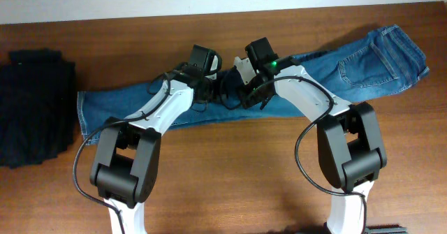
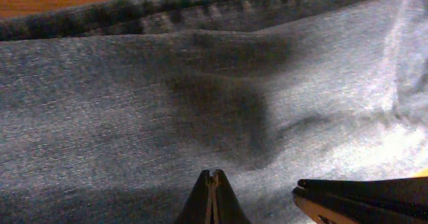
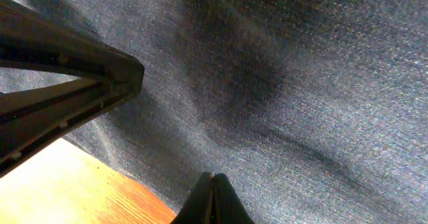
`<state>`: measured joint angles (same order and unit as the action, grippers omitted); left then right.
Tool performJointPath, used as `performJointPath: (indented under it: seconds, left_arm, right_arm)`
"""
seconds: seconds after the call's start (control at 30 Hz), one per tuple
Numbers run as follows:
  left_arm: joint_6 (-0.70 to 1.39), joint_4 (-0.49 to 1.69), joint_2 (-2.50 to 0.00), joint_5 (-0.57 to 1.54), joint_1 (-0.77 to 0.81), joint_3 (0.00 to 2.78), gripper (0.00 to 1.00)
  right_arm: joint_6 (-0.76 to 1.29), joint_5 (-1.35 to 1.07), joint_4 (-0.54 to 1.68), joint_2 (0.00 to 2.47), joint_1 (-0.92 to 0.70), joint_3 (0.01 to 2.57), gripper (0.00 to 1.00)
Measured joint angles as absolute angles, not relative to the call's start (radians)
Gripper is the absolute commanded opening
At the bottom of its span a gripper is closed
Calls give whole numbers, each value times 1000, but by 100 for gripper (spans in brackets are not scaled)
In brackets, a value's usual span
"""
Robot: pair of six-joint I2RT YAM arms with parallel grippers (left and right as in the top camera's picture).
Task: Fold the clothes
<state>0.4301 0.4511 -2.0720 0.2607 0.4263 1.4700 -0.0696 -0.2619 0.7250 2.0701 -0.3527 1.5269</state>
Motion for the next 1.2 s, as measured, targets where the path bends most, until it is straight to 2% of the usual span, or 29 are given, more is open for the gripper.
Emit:
performJointPath:
  seconds: [0.63, 1.2]
  left_arm:
    - [432, 456, -2072, 141, 449, 1462, 1]
    - [432, 451, -2148, 122, 448, 1462, 2]
  right_arm:
    - [-33, -232, 702, 2114, -353, 1529, 4]
    - [4, -178, 701, 2115, -353, 1529, 4]
